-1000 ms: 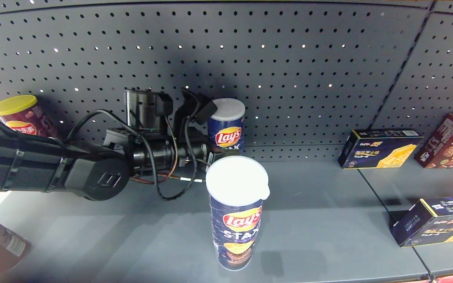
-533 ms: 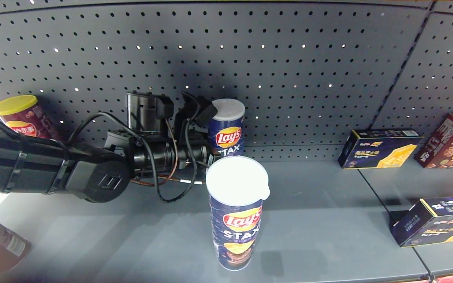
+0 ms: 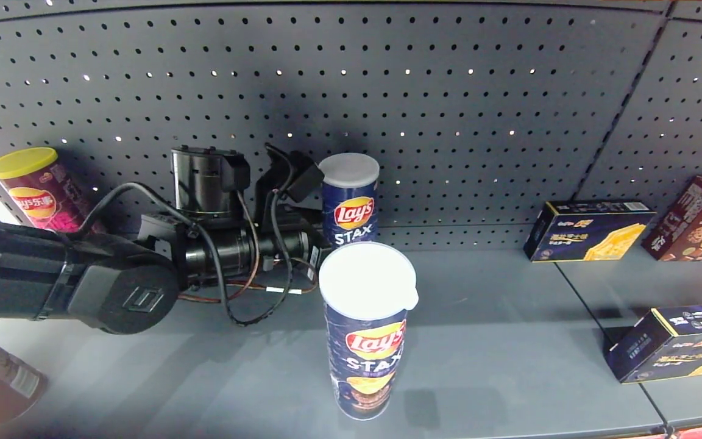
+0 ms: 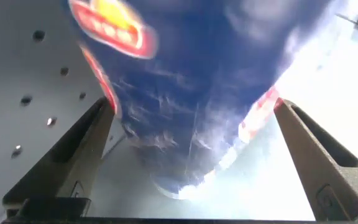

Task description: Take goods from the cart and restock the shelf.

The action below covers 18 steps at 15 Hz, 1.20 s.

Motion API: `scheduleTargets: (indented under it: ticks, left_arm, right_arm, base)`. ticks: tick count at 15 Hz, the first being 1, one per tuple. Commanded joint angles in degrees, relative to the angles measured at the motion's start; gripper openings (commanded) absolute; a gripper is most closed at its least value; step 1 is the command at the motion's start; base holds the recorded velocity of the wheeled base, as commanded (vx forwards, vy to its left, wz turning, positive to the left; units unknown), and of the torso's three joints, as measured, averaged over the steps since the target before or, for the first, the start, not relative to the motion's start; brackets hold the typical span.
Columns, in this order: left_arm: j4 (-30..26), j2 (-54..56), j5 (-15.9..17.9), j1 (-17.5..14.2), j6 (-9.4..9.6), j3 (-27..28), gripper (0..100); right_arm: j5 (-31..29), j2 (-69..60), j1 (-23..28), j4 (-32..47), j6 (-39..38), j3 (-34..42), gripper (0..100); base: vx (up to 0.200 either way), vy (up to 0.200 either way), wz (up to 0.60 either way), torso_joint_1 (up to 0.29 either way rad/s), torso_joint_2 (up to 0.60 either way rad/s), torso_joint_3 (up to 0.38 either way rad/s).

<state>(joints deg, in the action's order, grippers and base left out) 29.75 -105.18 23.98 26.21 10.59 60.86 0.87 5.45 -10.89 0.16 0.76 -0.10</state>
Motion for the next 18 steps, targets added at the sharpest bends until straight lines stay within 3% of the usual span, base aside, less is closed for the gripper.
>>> scheduleTargets:
  ticks: [1,4,6,9,10,11,16,18]
  left_arm:
    - [-0.04,3.58,-0.07,-0.19,0.13,-1.53,100]
    - [-0.04,6.92,-0.42,-1.60,0.39,-4.96,100]
    - [-0.13,8.24,-0.42,-2.13,2.24,-7.24,100]
    - [-0.13,8.76,-0.86,-2.83,2.41,-8.65,100]
    - [-0.48,9.03,-3.85,-3.01,2.50,-8.65,100]
    - [-0.48,9.03,-4.47,-3.01,2.50,-8.74,100]
    - [-0.13,9.91,-4.56,-2.92,2.94,-10.14,100]
    - [-0.13,12.19,-4.73,-3.01,4.17,-13.22,100]
  right_arm:
    - [0.01,0.09,-0.01,0.02,-0.05,0.01,100]
    - [0.01,0.09,-0.01,0.02,0.04,0.01,100]
    - [0.01,0.09,-0.01,0.02,0.04,0.01,100]
    - [0.01,0.09,-0.01,0.02,-0.05,0.01,100]
    - [0.01,0.09,-0.01,0.02,0.04,0.01,100]
    - [0.01,0.09,-0.01,0.02,0.04,0.01,100]
    - [0.01,0.09,-0.01,0.02,0.04,0.01,100]
    - [0.01,0.09,-0.01,0.02,0.04,0.01,100]
  base:
    - [0.000,0.000,0.00,0.000,0.00,0.000]
    - [0.000,0.000,0.00,0.000,0.00,0.000]
    - [0.000,0.000,0.00,0.000,0.00,0.000]
    - [0.000,0.000,0.00,0.000,0.00,0.000]
    - [0.000,0.000,0.00,0.000,0.00,0.000]
    - [0.000,0.000,0.00,0.000,0.00,0.000]
    - [0.000,0.000,0.00,0.000,0.00,0.000]
    - [0.000,0.000,0.00,0.000,0.00,0.000]
